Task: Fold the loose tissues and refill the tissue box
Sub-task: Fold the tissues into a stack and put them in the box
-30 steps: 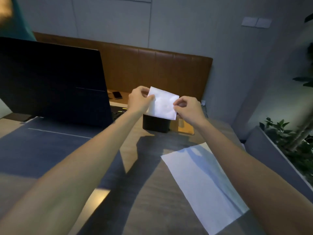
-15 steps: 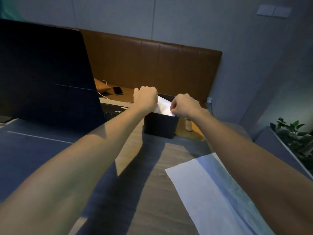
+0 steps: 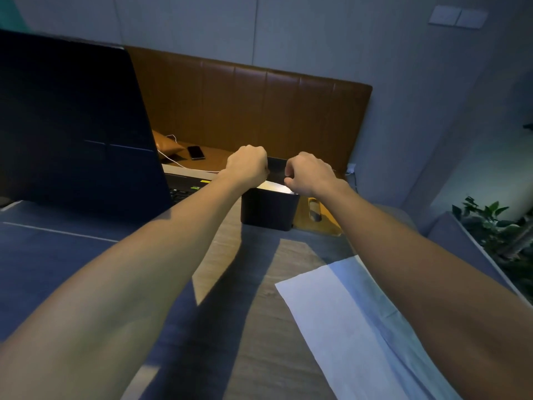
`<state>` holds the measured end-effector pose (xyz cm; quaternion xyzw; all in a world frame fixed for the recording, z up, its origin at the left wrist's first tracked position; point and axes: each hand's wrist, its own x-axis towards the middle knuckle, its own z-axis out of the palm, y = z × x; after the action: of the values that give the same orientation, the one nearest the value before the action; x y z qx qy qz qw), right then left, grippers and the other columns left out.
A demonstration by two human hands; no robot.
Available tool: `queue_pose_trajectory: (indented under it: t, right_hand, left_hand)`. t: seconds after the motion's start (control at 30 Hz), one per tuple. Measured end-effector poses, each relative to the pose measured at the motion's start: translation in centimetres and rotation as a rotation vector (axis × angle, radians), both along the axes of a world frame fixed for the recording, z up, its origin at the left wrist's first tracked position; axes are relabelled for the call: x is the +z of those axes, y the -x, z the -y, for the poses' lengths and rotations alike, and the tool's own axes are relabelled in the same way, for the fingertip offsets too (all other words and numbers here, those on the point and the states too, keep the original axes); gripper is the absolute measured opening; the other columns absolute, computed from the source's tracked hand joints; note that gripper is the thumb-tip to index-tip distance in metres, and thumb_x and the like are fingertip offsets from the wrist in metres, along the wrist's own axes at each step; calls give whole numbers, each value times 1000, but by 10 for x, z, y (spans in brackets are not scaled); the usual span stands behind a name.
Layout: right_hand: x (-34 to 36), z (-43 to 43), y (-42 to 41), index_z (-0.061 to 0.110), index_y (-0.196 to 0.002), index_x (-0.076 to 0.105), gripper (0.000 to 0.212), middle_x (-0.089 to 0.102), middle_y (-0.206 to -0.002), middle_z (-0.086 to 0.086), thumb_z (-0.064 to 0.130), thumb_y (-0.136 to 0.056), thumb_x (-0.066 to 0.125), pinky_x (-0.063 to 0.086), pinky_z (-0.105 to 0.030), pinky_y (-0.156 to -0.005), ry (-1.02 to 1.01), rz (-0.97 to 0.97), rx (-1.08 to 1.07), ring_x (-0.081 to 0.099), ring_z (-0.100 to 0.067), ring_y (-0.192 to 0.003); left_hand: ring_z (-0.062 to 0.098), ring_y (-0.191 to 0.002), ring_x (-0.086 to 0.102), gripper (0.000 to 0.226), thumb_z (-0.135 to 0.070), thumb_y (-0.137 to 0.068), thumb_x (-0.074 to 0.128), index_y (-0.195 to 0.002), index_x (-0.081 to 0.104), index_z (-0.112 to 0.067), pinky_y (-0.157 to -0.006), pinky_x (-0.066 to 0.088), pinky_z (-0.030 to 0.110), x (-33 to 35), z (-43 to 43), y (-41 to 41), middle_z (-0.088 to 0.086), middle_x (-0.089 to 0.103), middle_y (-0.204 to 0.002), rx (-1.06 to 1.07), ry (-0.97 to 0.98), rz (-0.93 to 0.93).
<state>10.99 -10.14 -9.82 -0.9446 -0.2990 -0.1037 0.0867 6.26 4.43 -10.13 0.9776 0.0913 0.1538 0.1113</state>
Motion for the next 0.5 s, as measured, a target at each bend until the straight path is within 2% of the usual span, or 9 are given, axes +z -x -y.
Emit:
queue_pose_trajectory:
  t: [0.1,0.2,0.3,0.37,0.5]
  right_hand:
    - [8,10,10,17,-109,67,17,62,-107,-2,25,-94,65,56,-31,-76,-89,-33,-9,61,-18,-91]
    - [18,25,28,18,-111,66,20,64,-109,-2,25,-93,64,58,-37,-80,-115,-58,2,62,-20,-95]
    - [18,46,53,21,-112,66,21,65,-109,-1,21,-91,63,57,-41,-81,-93,-109,-20,62,-22,-97]
    - [10,60,71,23,-106,67,21,68,-109,-2,19,-86,63,58,-46,-83,-52,-119,-55,63,-26,-97]
    - [-12,85,104,25,-102,65,18,69,-105,-3,20,-85,64,59,-46,-82,82,-157,-77,64,-26,-91]
  left_hand:
    - [21,-86,65,23,-22,-100,61,-121,68,-14,-77,58,28,10,14,16,6,68,-104,-33,51,29]
    - [26,-85,67,21,-25,-98,59,-108,73,-12,-80,61,41,15,41,40,7,70,-97,-105,78,33]
    - [23,-81,63,19,-18,-96,57,-105,72,-10,-68,52,35,5,74,67,4,68,-92,-159,112,26]
    - [22,-80,60,16,-14,-95,60,-106,71,-11,-68,45,31,-7,97,86,3,67,-93,-169,149,-6]
    - [28,-101,66,18,-17,-95,65,-112,67,-10,-85,52,36,-29,134,115,8,66,-104,-136,200,-124]
